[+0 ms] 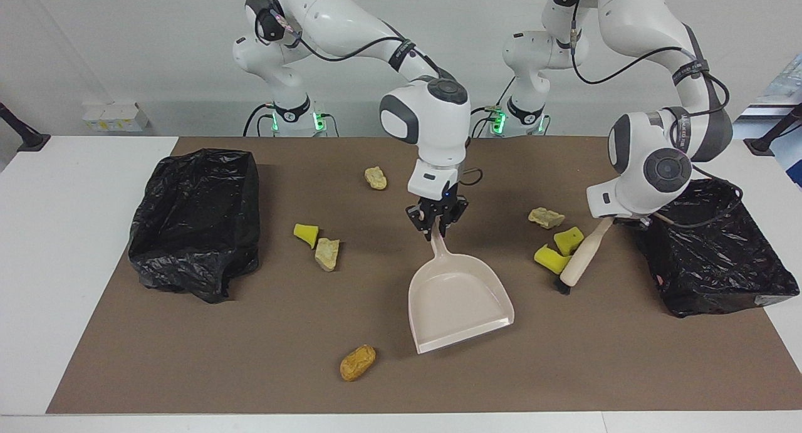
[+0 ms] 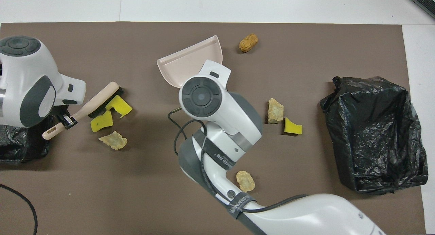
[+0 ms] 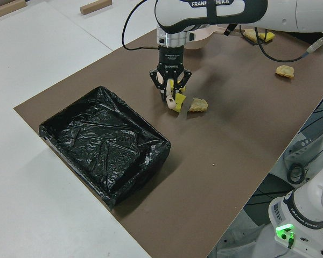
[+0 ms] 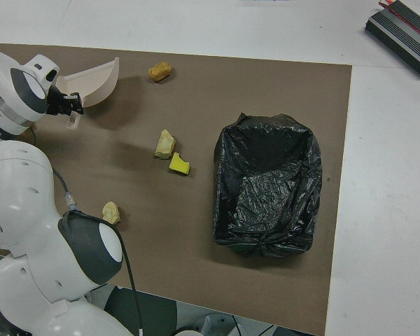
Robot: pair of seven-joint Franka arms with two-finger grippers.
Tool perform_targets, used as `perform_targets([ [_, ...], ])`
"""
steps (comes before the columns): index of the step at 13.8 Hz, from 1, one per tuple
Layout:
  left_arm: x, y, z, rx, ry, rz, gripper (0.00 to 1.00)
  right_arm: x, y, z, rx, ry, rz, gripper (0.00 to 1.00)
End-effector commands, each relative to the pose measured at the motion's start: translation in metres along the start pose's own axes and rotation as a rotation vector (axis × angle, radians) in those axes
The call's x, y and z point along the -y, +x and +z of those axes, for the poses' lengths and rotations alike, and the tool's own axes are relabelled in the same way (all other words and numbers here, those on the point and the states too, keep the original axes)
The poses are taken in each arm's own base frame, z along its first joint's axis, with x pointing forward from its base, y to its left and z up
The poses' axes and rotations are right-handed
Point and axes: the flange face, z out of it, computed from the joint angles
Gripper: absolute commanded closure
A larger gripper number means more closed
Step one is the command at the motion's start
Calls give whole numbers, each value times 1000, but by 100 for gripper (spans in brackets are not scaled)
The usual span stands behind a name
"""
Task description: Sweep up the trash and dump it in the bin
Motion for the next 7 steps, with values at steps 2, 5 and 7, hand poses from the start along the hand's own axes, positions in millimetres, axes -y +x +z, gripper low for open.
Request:
perform_targets([
  [2, -35, -40, -16, -13, -4, -215, 100, -72, -13, -14, 87, 88, -293, 100],
  [5, -48, -65, -6, -19, -7, -441, 100, -113, -21, -13, 152, 106, -554, 100],
  [7, -59, -75, 10, -15, -14, -609, 100, -138, -19, -9, 134, 125, -774, 100],
])
